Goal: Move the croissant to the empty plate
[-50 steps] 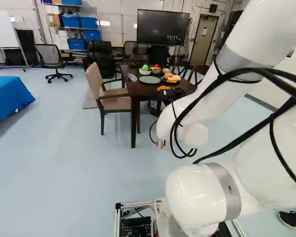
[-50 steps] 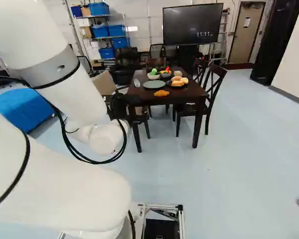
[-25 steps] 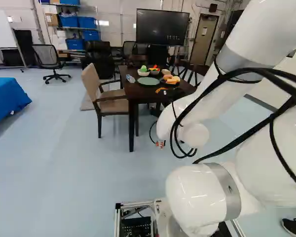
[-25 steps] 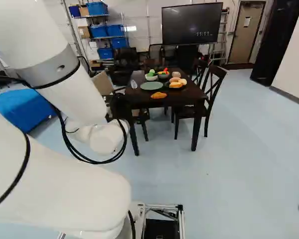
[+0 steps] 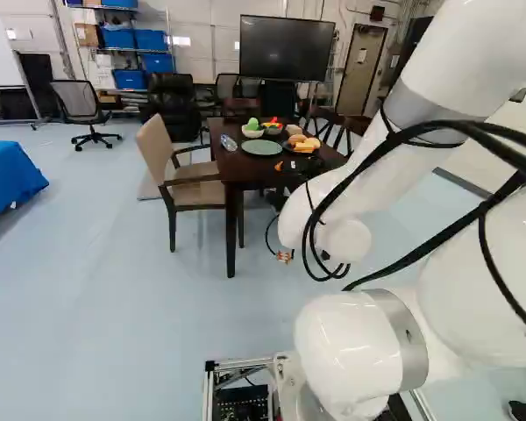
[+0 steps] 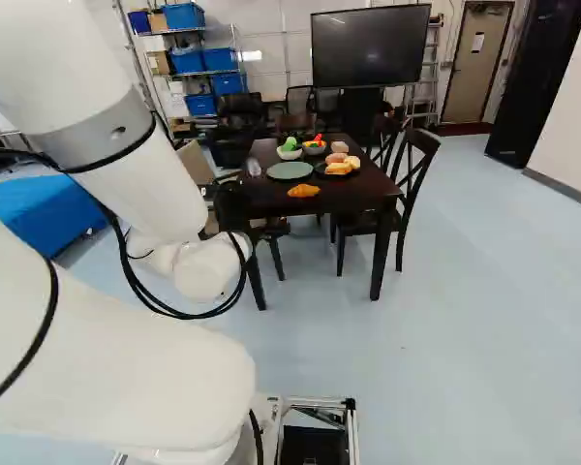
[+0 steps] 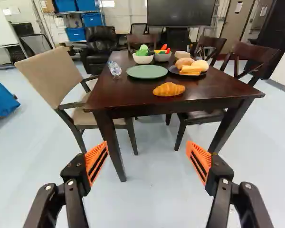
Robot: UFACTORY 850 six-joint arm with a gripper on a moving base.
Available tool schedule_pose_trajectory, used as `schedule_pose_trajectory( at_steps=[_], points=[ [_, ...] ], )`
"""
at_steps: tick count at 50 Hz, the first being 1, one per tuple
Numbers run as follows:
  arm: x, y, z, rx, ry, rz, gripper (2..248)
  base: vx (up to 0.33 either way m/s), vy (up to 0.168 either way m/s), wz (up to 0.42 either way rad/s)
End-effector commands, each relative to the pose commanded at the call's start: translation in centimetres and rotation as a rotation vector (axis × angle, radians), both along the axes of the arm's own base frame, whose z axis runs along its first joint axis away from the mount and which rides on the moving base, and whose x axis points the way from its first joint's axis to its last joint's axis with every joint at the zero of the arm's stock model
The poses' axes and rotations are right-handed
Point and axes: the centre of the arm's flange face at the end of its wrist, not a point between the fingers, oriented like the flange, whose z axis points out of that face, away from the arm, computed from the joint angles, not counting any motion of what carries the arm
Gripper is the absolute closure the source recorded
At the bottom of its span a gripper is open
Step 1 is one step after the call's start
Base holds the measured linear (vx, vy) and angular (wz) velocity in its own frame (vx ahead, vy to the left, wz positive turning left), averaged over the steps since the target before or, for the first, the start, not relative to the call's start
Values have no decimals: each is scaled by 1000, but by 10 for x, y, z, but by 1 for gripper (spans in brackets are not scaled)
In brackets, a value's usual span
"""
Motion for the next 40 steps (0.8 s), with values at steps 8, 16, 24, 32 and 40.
schedule_pose_trajectory(
  at_steps=[8, 16, 24, 32, 40],
  points=[
    [0, 0, 0, 0, 0, 0, 26, 107, -4, -13],
    [0, 0, 0, 0, 0, 0, 26, 109, -1, -16],
    [0, 0, 0, 0, 0, 0, 26, 109, -3, -16],
    [0, 0, 0, 0, 0, 0, 26, 105, -3, -15],
    [0, 0, 0, 0, 0, 0, 26, 101, -1, -14]
  ],
)
